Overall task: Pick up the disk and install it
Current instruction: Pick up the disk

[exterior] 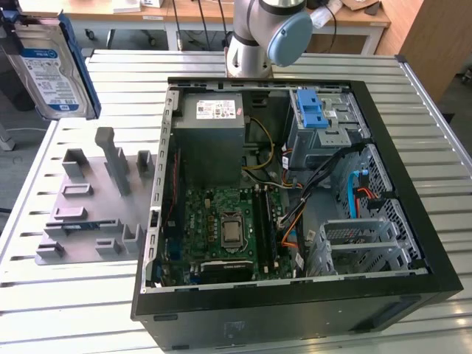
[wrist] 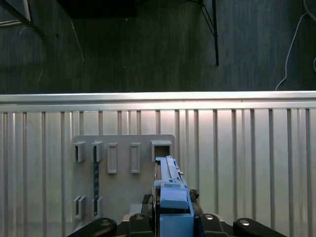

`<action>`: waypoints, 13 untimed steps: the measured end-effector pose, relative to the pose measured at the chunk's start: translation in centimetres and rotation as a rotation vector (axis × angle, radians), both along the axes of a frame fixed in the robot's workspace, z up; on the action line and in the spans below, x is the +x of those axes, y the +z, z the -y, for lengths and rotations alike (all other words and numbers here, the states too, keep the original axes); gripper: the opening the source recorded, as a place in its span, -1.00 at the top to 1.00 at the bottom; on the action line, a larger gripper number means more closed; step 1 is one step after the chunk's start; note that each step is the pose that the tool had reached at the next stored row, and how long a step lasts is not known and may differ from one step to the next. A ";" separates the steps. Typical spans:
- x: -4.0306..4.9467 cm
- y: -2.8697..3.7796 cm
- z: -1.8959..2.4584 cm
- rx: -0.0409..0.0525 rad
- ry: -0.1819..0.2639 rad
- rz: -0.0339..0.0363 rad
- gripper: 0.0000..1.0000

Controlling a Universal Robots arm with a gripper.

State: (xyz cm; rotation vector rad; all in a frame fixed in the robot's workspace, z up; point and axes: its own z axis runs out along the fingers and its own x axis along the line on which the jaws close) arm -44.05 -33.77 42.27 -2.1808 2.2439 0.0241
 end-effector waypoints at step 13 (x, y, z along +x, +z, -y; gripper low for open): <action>0.00 1.44 0.00 0.0000 0.000 0.0000 0.27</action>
